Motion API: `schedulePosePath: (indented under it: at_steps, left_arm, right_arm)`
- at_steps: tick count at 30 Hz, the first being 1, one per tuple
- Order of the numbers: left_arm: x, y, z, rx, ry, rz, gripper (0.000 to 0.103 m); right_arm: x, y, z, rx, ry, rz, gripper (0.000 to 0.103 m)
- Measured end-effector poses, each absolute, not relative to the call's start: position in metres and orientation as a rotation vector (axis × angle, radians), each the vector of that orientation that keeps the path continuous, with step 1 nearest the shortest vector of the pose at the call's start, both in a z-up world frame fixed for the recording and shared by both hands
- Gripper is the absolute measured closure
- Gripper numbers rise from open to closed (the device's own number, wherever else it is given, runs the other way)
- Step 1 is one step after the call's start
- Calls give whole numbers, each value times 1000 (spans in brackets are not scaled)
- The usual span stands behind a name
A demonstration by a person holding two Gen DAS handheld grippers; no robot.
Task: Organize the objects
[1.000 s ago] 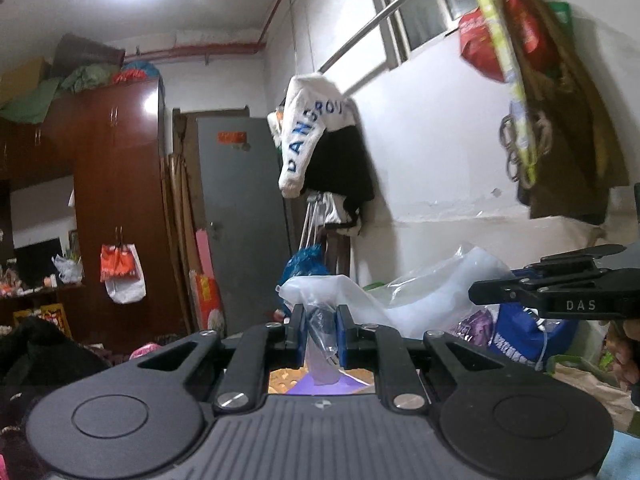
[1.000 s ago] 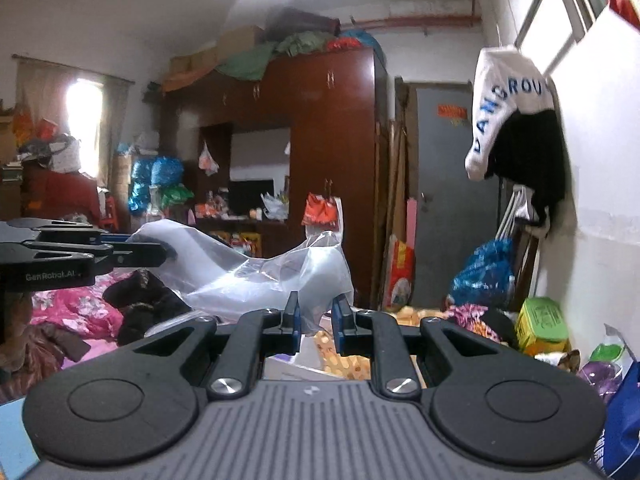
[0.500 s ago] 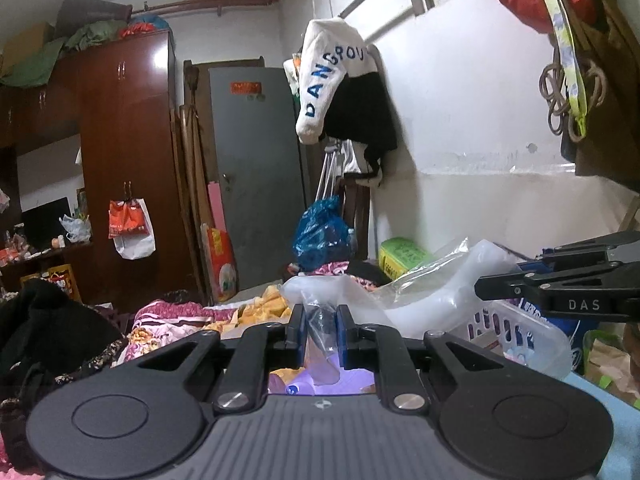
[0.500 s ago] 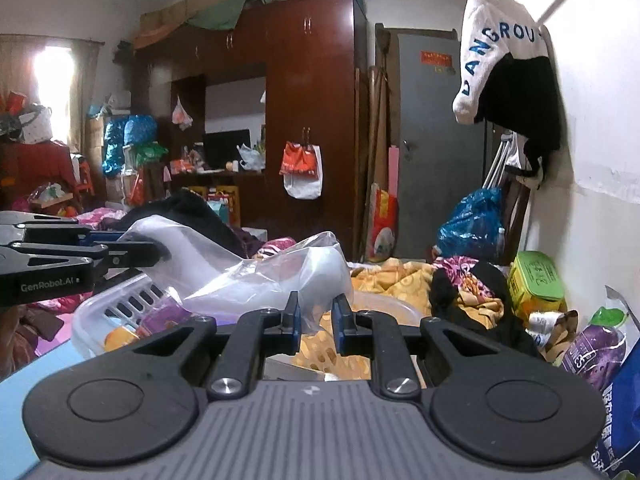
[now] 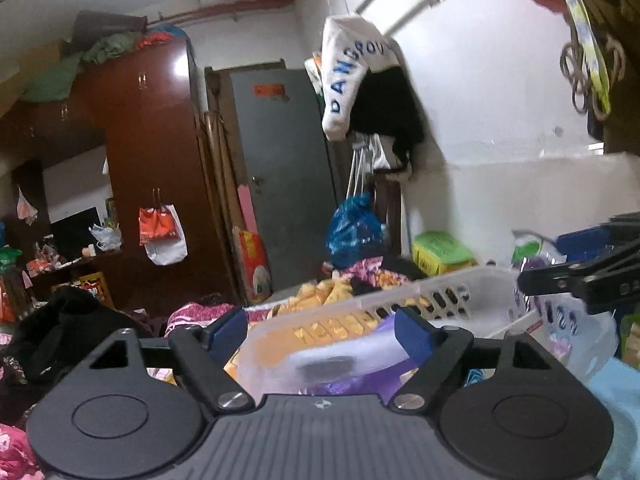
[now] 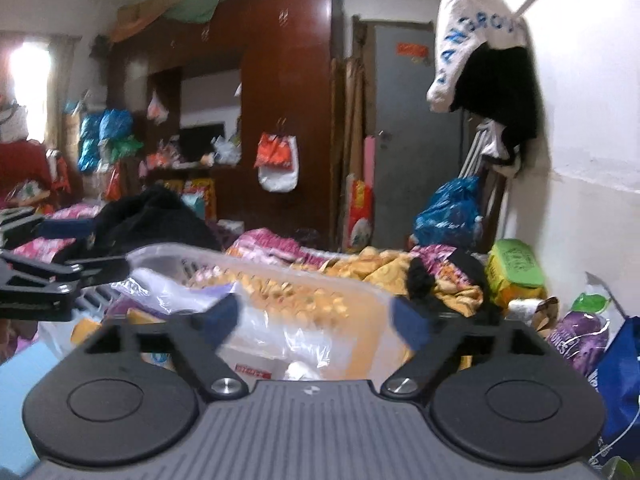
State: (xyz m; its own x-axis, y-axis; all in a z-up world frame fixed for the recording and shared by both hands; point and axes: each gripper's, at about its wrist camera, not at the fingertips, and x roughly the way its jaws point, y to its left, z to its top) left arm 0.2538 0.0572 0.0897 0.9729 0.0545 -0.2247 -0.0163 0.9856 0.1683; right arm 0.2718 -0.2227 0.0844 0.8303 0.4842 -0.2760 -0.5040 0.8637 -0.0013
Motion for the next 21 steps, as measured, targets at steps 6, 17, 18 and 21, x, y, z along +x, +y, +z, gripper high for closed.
schedulePosePath:
  at_steps: [6,17,18,21]
  left_arm:
    - [221,59,109,122,166,26,2]
    - [128,61,93,-22,298,-27,2]
    - [115,59,88,-24,291,-31,2]
    - [75,50,77,-10,257,-15,2]
  right_arm:
    - [253,-226,98,-96,302,515,0]
    - [168,-244,86,-53,370,449,0]
    - [158,-245,84,-60,388,465,0]
    - [122,-248,75,-58,327,511,0]
